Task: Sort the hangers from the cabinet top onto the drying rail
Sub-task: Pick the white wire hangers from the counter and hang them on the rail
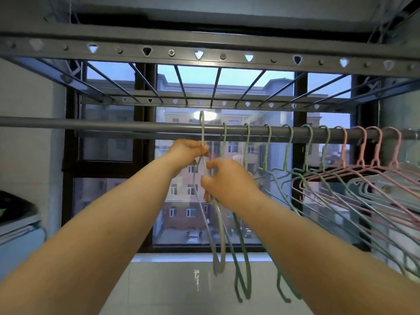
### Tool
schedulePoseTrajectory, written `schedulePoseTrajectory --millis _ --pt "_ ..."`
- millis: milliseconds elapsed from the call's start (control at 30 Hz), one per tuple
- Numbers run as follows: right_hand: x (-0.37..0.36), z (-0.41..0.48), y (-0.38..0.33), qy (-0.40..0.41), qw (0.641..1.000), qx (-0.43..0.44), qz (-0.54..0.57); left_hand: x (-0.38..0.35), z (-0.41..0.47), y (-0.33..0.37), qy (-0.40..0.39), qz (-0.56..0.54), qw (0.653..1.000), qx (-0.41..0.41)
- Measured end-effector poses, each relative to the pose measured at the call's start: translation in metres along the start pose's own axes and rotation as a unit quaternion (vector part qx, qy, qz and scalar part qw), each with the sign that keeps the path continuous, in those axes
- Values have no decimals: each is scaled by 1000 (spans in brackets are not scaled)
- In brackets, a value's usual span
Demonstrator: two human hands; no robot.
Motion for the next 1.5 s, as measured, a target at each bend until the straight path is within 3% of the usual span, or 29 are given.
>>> schedulePoseTrajectory --millis 300,533,767,1000,1300,1500 --pt "-23 -4 6 1 997 -53 -59 -17 5 -25 -45 -33 998 3" --pt "-23 -10 4 27 994 -62 -87 -11 12 -30 -25 -27 999 -25" --pt "-10 -17 6 72 991 -61 -94 2 6 -35 18 -80 996 -37" --pt "2 -35 14 106 988 -73 -83 34 -23 -50 124 -118 984 -42" --pt "25 -70 15 140 987 -69 -32 49 -112 16 102 -140 962 -209" --pt "63 -113 32 137 988 -78 -9 14 -185 84 36 -151 947 -282"
Point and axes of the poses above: each hand's wrist, its own z-axis towards the middle knuckle, its own x-axis out of the back of the hand, y = z × x, the point moved 10 cm from there along z, towards the middle knuckle, and after that the axes turned 4 degrees about z, right-handed, at the moved point
